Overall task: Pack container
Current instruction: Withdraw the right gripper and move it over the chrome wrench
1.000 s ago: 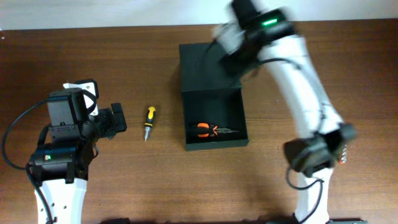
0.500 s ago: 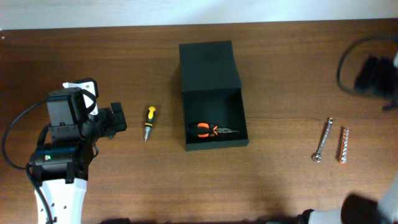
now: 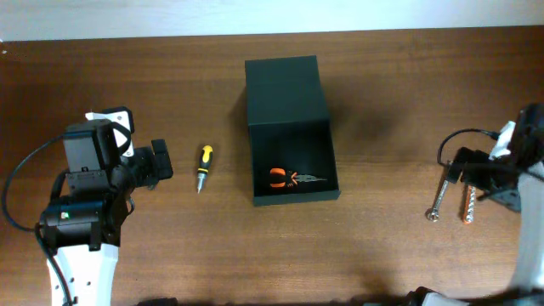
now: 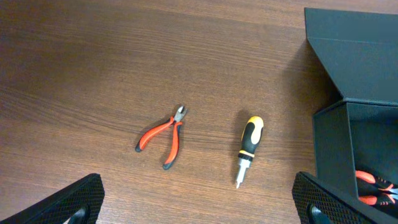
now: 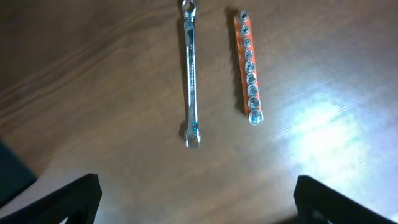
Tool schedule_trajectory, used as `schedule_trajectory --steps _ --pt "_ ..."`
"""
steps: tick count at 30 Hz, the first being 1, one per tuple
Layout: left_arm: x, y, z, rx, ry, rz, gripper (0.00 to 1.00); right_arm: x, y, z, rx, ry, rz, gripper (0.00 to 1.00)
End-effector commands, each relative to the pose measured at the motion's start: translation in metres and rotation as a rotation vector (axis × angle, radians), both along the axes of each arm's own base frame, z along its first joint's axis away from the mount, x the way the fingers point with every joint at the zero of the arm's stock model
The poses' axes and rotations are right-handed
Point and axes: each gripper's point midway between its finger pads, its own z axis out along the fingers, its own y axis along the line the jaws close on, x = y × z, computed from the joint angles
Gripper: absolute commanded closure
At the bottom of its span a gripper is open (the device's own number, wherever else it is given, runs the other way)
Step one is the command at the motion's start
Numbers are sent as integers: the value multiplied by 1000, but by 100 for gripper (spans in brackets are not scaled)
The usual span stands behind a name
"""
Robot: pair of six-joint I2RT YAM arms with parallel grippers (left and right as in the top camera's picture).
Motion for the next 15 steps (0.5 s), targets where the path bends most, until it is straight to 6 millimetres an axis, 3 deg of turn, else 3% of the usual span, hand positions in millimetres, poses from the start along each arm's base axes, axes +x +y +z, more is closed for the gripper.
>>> schedule_trajectory --steps 1,7,15 --pt "1 -1 7 6 -19 -17 1 11 -6 -32 40 69 -11 1" --pt "1 -1 7 6 -19 -17 1 21 -11 -73 77 147 -11 1" --pt "1 -1 7 6 -19 -17 1 32 -14 -93 78 149 -1 1"
